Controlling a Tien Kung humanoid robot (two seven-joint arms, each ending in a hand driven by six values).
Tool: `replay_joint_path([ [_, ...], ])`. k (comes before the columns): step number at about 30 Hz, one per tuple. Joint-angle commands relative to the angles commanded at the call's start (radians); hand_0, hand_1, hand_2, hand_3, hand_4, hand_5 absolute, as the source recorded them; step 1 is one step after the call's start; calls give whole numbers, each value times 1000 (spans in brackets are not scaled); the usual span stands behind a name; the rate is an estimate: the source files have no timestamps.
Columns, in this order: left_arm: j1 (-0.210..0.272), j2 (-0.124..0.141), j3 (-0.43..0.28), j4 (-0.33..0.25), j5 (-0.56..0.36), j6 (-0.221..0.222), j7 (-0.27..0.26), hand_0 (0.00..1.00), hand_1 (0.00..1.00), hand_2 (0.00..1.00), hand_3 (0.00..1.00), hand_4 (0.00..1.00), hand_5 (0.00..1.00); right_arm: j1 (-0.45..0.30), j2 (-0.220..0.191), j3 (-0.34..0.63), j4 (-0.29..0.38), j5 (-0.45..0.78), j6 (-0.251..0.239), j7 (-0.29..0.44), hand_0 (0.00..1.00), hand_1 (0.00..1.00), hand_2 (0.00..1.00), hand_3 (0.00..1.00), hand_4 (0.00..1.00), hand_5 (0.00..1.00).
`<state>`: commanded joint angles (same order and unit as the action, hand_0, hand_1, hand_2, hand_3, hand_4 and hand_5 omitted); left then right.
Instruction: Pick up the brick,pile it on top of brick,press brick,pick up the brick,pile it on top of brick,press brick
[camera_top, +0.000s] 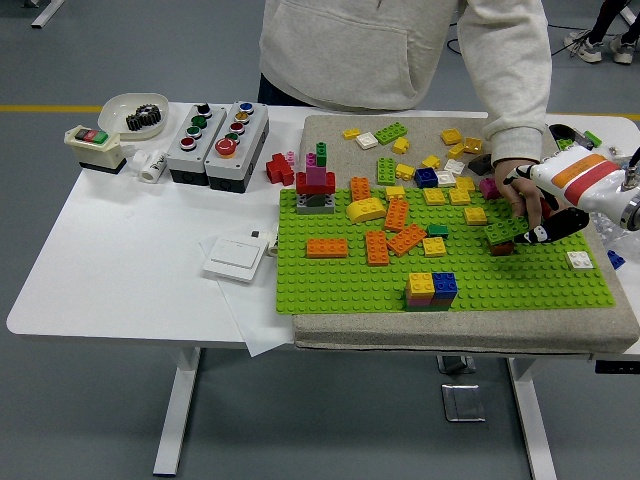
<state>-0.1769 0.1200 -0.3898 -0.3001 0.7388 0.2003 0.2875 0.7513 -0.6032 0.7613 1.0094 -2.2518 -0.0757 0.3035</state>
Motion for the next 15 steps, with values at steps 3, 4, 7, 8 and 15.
replay_joint_path([
  [3, -1, 0, 3, 1, -5, 1, -2, 693, 729, 740, 596, 690, 661, -2, -14, -12, 8, -3, -6, 4, 200, 146, 233, 777, 998, 548],
  [4, -1, -1, 4, 1, -9, 2, -3, 693, 729, 740, 596, 690, 661, -4, -20, -18, 8, -4, -7, 6, 200, 146, 233, 777, 998, 548],
  [7, 0, -1, 5, 1, -10, 3, -4, 693, 730, 739, 597, 690, 661, -8, -29, -25, 9, -2, -9, 9, 202, 146, 233, 766, 998, 539],
  [8, 0, -1, 4, 2, -8, 2, -3, 693, 730, 739, 597, 690, 661, -11, -32, -27, 10, 0, -11, 10, 202, 146, 233, 766, 998, 539],
  [15, 1, -2, 2, 3, -5, 2, -3, 693, 729, 741, 596, 690, 662, -15, -39, -43, 17, 7, -16, 18, 202, 146, 233, 757, 998, 534],
])
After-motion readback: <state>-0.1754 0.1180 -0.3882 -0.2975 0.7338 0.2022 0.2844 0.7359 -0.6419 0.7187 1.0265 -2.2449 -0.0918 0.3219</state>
